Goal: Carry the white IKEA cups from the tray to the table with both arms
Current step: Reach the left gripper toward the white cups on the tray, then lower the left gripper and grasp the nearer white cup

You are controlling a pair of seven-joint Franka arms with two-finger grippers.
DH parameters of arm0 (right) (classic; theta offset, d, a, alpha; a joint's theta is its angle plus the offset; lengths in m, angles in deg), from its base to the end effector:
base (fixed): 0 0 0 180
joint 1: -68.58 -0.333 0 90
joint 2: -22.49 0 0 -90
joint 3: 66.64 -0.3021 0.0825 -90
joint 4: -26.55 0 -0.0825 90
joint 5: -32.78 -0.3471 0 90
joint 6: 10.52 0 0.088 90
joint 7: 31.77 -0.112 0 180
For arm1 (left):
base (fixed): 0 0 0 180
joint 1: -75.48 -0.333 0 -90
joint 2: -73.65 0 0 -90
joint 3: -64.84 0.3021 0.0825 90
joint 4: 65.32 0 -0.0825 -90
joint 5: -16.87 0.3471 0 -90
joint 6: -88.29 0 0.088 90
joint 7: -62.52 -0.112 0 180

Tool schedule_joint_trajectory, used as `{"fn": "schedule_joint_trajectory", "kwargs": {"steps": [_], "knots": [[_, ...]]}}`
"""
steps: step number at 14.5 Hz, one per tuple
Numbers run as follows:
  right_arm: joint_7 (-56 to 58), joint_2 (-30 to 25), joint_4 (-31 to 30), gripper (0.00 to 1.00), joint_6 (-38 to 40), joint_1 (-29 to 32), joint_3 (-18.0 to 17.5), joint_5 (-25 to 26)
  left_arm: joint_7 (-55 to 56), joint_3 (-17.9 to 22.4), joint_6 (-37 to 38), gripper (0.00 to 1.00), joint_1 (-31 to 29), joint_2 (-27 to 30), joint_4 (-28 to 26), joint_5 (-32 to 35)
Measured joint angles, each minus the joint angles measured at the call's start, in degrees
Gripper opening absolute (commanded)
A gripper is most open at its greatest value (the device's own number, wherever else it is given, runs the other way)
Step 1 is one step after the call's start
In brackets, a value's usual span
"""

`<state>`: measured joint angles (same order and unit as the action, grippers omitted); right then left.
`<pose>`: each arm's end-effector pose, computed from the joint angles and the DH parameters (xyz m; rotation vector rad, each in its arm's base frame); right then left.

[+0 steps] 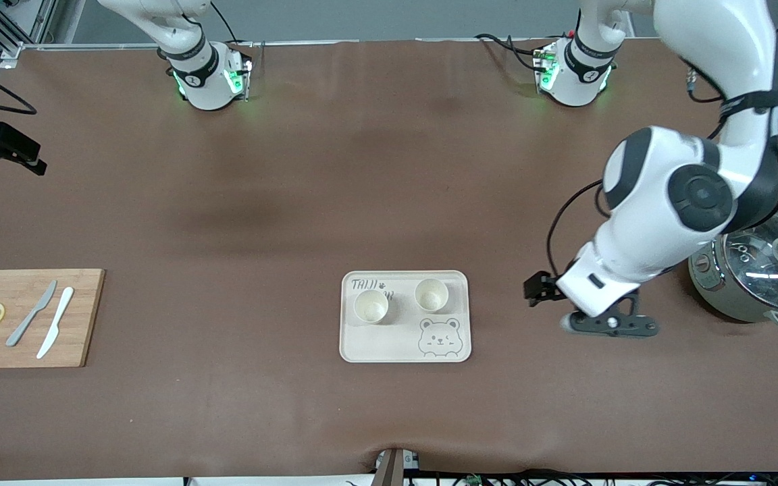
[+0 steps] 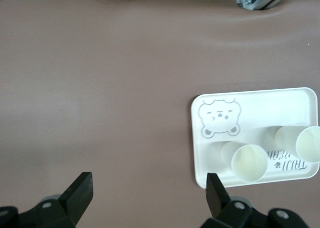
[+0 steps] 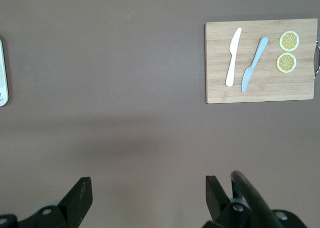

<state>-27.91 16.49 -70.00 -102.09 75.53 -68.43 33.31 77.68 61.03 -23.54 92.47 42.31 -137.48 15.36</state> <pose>0.4863 -0.0441 0.6108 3.1274 -0.0354 0.0261 0.6458 -0.2359 0.4499 3.0325 -0.1187 0.1842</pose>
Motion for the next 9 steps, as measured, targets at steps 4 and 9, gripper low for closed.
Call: {"fn": "schedule_joint_trajectory", "kwargs": {"steps": [4,9], "knots": [[0.0,0.0,0.0,1.0,0.0,0.0,0.0,0.0,5.5,0.2,-5.9,1.0,5.0,-4.9,0.9,0.0],[0.0,0.0,0.0,1.0,0.0,0.0,0.0,0.0,13.8,0.4,-13.0,1.0,11.5,-11.4,1.0,0.0]]}}
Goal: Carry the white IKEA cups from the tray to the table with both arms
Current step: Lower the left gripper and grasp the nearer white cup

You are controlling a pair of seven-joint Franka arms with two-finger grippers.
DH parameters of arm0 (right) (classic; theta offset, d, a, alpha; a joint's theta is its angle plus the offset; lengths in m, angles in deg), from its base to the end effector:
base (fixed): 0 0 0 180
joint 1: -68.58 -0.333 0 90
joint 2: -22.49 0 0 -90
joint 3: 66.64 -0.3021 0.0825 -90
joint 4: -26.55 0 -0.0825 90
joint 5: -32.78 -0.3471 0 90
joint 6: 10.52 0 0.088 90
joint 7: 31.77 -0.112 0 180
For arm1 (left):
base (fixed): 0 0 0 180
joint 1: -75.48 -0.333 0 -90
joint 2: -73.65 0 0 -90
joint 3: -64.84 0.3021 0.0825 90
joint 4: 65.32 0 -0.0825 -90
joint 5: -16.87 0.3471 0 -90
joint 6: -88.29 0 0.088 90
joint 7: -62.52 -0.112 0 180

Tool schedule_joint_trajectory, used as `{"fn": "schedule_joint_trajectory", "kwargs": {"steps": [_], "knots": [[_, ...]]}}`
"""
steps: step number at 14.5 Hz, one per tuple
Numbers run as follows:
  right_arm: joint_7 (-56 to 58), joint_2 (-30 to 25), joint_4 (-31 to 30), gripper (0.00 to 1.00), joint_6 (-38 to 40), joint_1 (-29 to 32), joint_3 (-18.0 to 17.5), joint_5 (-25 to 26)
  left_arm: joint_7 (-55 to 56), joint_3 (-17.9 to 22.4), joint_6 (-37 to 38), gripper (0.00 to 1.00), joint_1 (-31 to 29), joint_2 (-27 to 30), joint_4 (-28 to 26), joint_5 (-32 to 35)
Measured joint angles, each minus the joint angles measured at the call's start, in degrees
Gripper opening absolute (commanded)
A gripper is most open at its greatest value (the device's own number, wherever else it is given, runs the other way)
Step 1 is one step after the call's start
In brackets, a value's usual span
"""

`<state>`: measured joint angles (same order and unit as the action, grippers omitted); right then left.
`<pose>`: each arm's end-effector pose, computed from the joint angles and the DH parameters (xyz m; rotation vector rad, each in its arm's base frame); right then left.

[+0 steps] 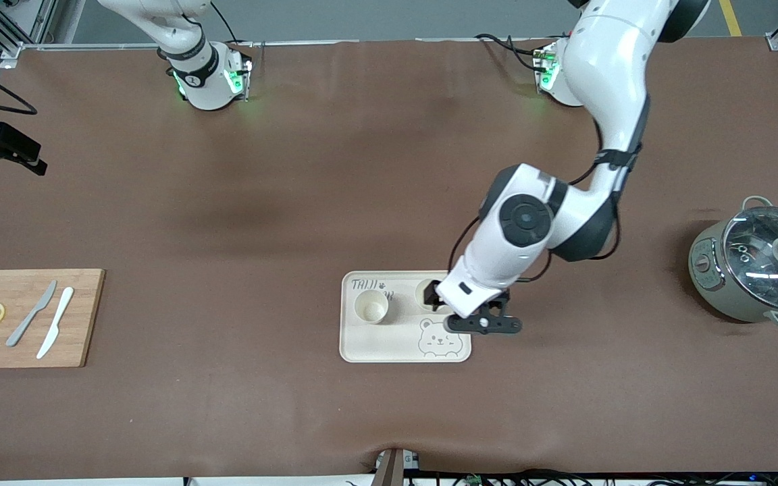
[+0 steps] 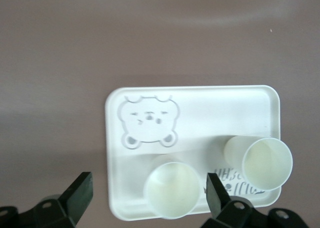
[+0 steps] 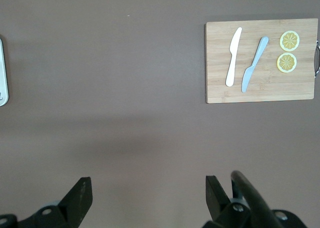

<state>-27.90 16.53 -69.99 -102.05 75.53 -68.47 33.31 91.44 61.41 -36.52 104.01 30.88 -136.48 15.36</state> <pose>0.4865 -0.0438 0.6105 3.1275 -0.0341 0.0242 0.6199 -0.3741 0.3407 2.9847 -0.0303 0.1995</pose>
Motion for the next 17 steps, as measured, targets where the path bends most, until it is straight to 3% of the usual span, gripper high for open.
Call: {"fn": "schedule_joint_trajectory", "kwargs": {"steps": [4,10,17], "knots": [[0.0,0.0,0.0,1.0,0.0,0.0,0.1,0.0,2.0,0.0,-1.5,1.0,0.9,-2.8,-0.2,0.3],[0.0,0.2,0.0,1.0,-0.1,0.1,0.0,0.0,2.3,0.3,-6.7,1.0,0.8,-3.0,-5.8,0.3],[0.0,0.5,0.0,1.0,-0.3,0.1,-0.1,0.0,7.2,0.3,-7.6,1.0,1.4,-2.2,-9.0,3.0]]}}
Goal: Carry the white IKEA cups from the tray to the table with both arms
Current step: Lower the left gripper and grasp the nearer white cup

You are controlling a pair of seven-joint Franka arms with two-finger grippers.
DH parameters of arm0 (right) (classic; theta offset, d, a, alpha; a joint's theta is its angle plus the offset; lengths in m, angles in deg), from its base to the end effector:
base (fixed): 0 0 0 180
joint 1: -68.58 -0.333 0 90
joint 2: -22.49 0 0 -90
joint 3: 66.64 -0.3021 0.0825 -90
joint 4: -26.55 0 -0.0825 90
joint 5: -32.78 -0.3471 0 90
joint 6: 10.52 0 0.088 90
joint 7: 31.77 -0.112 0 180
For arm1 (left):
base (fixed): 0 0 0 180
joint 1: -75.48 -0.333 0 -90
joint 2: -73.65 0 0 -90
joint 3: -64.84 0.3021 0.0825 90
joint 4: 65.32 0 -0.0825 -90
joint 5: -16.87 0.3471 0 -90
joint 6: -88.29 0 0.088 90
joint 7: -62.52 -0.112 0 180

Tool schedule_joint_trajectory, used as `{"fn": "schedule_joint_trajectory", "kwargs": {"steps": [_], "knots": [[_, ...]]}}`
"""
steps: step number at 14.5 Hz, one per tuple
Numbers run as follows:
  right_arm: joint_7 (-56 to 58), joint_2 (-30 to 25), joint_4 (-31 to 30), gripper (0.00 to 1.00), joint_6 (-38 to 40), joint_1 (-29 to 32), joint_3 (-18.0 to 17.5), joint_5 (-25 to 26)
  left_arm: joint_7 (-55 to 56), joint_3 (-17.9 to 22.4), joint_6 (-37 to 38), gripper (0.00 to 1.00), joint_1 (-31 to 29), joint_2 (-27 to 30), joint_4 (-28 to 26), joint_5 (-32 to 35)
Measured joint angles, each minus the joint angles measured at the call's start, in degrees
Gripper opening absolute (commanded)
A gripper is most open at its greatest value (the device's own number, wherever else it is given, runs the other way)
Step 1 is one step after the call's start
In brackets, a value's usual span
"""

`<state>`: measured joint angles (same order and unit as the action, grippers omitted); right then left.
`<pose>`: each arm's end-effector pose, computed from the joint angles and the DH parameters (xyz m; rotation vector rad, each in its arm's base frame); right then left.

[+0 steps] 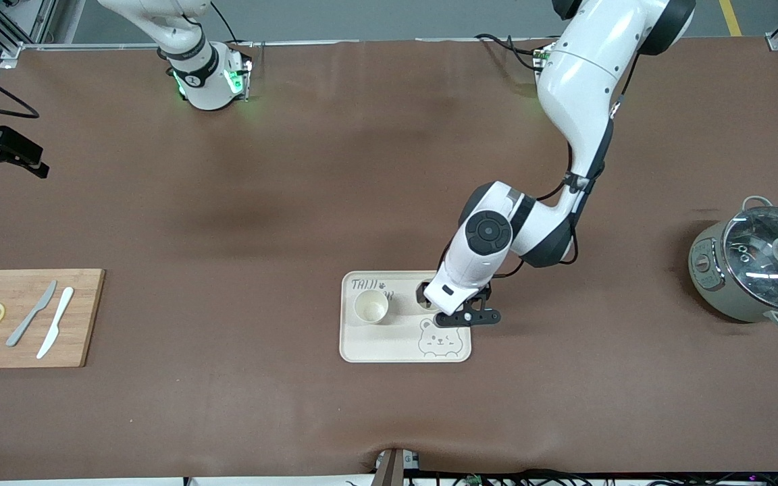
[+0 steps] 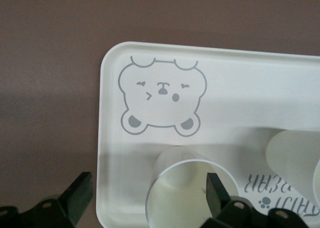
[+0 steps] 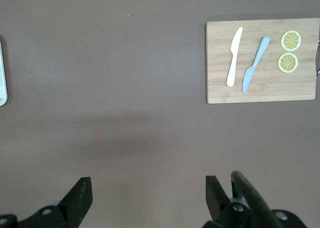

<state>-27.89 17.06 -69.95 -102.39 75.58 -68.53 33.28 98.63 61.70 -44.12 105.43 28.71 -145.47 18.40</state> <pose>0.4897 -0.0440 0.6068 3.1284 -0.0334 0.0202 0.5954 -0.3773 0.2572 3.0499 0.0831 0.1476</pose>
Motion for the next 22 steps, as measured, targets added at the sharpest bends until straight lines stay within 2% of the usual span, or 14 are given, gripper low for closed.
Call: {"fn": "schedule_joint_trajectory", "kwargs": {"steps": [9,21,22], "knots": [[0.0,1.2,1.2,1.0,-0.2,0.0,0.0,0.0,1.1,0.0,-6.6,1.0,0.2,5.0,-10.5,0.0],[0.0,1.8,1.4,1.0,-2.1,0.0,-0.5,-0.1,1.2,0.0,-13.6,1.0,0.2,5.1,-14.7,0.0],[0.0,1.9,1.4,1.0,-2.2,0.0,-0.6,-0.1,1.2,0.0,-13.7,0.92,0.2,4.9,-14.7,0.0]]}}
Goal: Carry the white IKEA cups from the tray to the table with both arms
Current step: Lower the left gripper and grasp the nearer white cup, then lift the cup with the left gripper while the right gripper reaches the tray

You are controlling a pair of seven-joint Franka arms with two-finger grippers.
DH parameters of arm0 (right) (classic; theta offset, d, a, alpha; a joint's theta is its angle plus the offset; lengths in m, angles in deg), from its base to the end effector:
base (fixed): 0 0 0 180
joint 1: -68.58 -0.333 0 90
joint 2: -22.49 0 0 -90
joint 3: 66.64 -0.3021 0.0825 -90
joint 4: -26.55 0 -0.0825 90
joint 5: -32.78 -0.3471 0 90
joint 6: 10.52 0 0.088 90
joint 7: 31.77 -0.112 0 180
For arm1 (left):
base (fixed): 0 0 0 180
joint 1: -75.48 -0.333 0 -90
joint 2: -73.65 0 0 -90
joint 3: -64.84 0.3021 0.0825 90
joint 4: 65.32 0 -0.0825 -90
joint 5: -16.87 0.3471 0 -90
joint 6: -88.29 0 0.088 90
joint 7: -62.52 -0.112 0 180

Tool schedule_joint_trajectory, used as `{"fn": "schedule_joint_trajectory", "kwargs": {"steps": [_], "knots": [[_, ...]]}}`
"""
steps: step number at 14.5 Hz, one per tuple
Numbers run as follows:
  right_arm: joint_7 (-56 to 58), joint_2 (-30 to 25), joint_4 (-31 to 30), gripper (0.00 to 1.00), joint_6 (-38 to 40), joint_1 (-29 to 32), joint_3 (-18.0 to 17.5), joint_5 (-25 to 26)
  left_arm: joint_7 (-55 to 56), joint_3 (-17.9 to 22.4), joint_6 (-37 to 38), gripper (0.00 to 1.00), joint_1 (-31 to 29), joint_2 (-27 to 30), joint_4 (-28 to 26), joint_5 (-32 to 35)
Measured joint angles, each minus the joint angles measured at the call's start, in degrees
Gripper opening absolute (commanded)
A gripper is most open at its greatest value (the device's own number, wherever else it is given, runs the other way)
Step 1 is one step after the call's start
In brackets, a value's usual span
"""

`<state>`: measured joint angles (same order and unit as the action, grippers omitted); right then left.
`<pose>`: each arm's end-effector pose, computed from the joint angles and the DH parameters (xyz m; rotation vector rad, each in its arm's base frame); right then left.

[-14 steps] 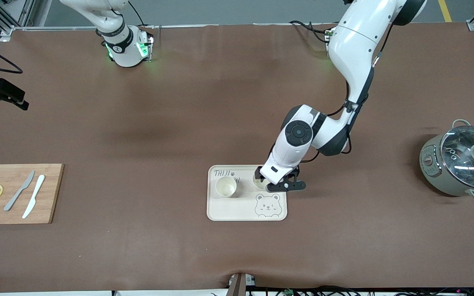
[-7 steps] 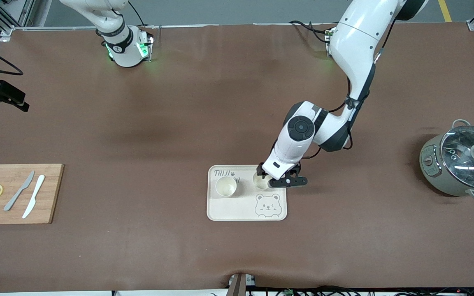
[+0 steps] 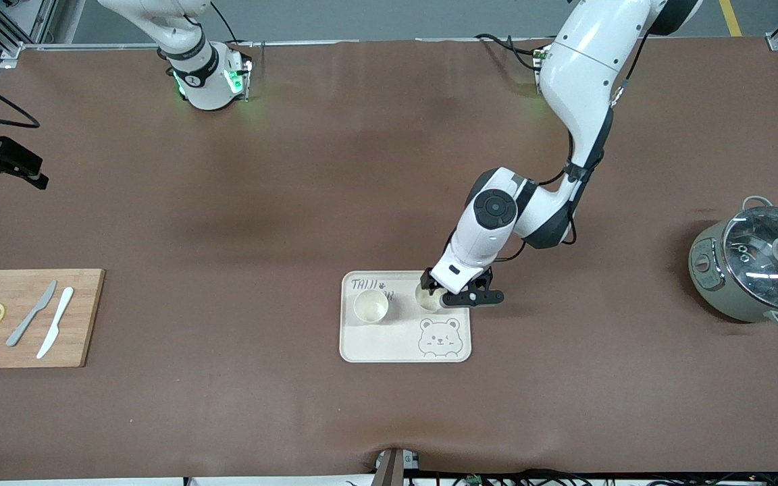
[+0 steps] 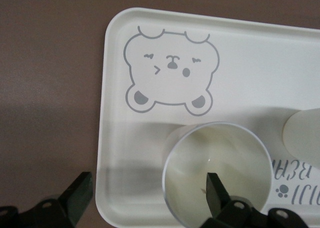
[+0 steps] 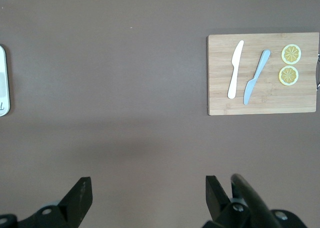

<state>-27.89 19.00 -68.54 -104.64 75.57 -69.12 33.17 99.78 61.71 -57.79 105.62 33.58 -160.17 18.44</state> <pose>0.5045 -0.0398 0.6043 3.1282 -0.0167 0.0675 0.5625 -0.3634 0.2321 3.0051 0.0972 0.2271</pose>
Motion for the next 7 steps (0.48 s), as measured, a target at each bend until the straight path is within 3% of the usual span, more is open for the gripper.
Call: {"fn": "schedule_joint_trajectory", "kwargs": {"steps": [1,4,7], "knots": [[0.0,0.2,0.0,1.0,-0.2,-0.1,-0.1,-0.1,0.0,0.0,-0.1,0.01,0.0,-0.3,0.0,0.0],[-0.9,2.5,0.5,1.0,-2.9,-1.6,-0.6,-2.3,1.3,0.0,-0.3,0.0,0.0,-1.0,0.0,0.0],[-9.7,8.0,3.9,1.0,-4.3,-5.5,-0.8,-5.0,1.4,0.0,-0.3,0.0,0.0,-1.0,0.0,0.0]]}}
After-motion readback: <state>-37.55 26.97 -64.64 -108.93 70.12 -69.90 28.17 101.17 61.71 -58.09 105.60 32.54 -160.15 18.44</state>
